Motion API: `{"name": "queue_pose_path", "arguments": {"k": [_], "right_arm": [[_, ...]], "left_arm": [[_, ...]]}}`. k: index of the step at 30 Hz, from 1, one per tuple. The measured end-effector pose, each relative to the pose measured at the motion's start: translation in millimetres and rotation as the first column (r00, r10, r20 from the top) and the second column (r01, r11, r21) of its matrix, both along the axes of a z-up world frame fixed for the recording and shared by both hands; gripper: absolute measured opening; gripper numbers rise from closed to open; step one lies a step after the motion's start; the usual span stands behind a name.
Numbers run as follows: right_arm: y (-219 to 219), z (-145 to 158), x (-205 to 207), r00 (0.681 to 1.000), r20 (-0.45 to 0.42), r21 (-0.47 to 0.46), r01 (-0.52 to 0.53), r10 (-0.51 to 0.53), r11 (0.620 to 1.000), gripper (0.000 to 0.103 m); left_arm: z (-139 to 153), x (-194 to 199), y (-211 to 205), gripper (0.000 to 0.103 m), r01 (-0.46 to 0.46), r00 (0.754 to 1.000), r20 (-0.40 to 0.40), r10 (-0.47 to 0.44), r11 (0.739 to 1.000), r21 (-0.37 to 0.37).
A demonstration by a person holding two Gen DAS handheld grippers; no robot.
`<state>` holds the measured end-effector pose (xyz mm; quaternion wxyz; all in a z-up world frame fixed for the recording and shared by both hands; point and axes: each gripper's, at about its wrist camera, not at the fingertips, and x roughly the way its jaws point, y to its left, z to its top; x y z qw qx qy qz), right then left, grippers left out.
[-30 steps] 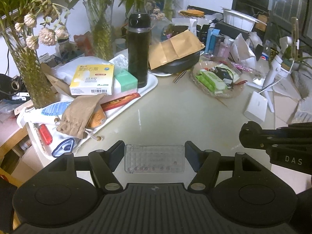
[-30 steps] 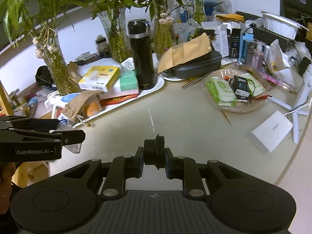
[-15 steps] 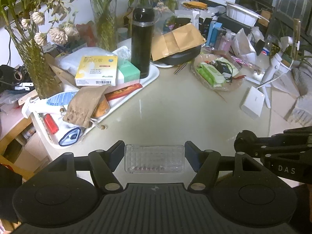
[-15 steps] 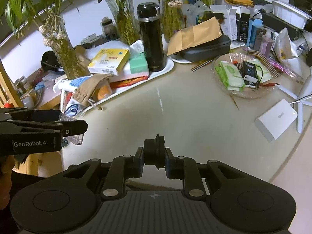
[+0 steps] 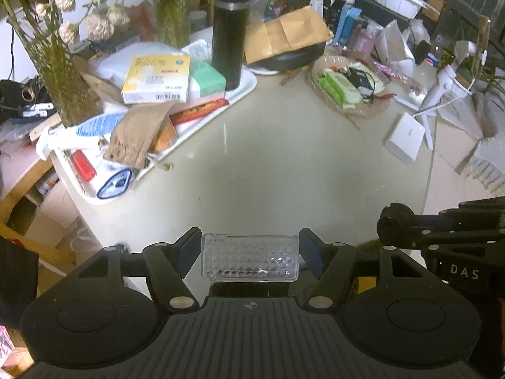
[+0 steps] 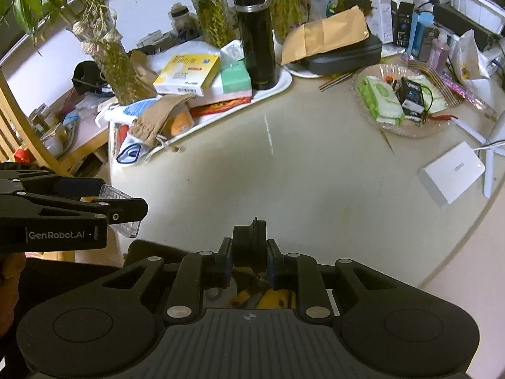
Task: Organize rigid objects
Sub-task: 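Carry the clear tray and the black connector over the box with both grippers, then release the clear tray into the box with the left gripper while the right gripper drops the connector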
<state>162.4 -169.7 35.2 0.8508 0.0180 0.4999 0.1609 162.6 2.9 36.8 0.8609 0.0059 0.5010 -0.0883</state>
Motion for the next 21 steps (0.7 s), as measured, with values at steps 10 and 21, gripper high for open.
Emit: {"name": "queue_pose_path", "arguments": {"k": [10, 21], "right_arm": [[1, -1, -15, 0.994, -0.102, 0.03, -0.036, 0.039, 0.999, 0.024], [0, -20, -34, 0.972, -0.226, 0.063, -0.054, 0.067, 0.997, 0.024]], "left_arm": [[-7, -14, -1, 0.067, 0.026, 0.994, -0.103, -0.027, 1.0, -0.009], [-27, -25, -2, 0.067, 0.039, 0.974, -0.218, -0.052, 0.997, -0.062]]}}
